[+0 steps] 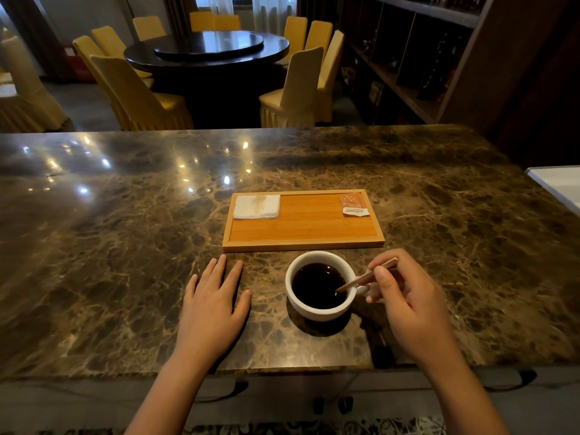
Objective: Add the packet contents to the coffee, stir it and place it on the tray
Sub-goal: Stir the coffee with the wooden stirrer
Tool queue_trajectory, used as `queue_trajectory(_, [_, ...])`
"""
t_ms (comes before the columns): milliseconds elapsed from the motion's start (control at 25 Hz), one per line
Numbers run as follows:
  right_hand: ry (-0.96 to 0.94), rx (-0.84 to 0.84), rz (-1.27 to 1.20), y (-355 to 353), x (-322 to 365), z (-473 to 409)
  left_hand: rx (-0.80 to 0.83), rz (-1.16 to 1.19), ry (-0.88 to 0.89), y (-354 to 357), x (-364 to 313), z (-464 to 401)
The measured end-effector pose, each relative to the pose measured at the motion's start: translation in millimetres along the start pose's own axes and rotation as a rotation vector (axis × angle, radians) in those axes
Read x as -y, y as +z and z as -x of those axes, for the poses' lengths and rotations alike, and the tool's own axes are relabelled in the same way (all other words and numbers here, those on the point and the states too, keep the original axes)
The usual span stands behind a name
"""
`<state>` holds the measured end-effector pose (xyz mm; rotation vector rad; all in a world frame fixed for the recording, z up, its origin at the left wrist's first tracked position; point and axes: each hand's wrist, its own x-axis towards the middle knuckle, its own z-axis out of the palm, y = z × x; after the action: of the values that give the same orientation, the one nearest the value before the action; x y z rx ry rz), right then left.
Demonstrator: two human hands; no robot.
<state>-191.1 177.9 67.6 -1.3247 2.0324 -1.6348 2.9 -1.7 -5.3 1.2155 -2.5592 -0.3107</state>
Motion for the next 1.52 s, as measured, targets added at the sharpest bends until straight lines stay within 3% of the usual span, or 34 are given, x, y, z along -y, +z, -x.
queue_trajectory(400, [0.092,0.107,-0.275,14,7,-9,0.000,-0.009,-0.001,1,1,-1])
queue_trajectory(760, [-0.132,0.072,0.184,-1,6,-16,0.002,-0.004,-0.001,0,0,0])
queue_trajectory(960, [-0.022,0.076,0.051,-6,5,-8,-0.006,-0.001,0.006,0,-1,0])
queue_trajectory(1120, [0.124,0.145,-0.189,0,6,-5,-0.001,-0.004,0.006,-1,-1,1])
queue_trajectory(1240, [0.179,0.044,-0.250,-3,8,-8,-0.009,0.006,0.010,-1,-1,1])
queue_trajectory(1520, [0.137,-0.109,-0.081,-27,16,-29,-0.010,0.013,0.011,0,-1,0])
